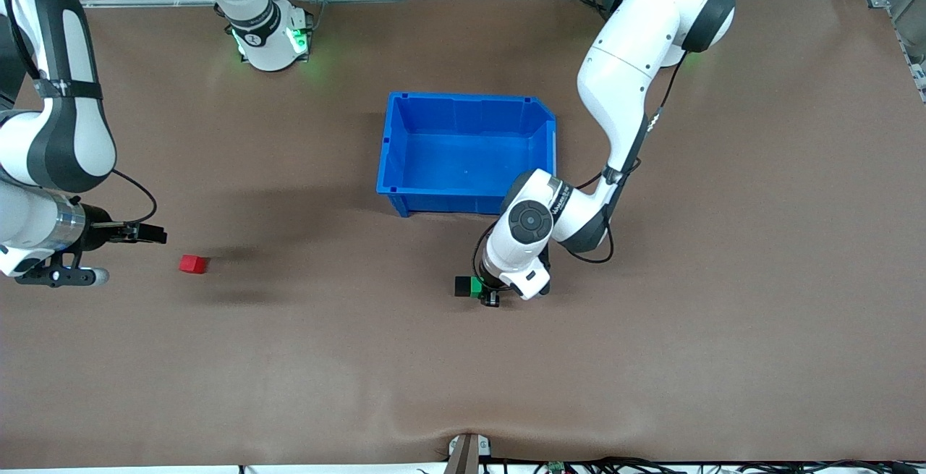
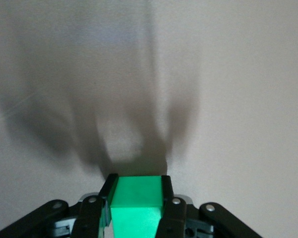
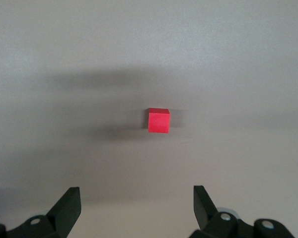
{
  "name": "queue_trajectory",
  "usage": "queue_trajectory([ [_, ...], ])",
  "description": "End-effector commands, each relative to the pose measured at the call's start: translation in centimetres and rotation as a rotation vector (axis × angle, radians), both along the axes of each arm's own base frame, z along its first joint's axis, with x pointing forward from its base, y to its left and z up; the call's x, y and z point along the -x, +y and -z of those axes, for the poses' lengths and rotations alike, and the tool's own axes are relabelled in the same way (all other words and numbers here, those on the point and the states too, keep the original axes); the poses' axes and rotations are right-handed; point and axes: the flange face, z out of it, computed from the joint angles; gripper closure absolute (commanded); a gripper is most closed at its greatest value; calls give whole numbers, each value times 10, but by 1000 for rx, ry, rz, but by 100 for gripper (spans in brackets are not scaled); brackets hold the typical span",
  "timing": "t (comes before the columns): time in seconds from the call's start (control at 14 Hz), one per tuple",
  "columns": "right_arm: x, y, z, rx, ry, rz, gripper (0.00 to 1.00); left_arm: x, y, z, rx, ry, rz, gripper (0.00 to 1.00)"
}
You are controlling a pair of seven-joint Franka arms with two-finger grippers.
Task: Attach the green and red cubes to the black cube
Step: 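Lower the green cube beside the black cube with the left gripper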
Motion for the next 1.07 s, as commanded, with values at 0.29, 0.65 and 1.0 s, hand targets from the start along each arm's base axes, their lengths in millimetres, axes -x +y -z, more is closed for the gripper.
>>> queue_trajectory([
  [0.29, -6, -18, 25, -15, -13, 22, 0, 10, -5, -4, 2, 91, -45, 100],
  [0.65, -6, -22, 31, -15, -5, 26, 0, 3, 0, -22, 7, 61, -9, 0],
  [1.0, -7, -22, 44, -16, 7, 27, 0, -19, 40, -124, -2, 59, 64, 0],
])
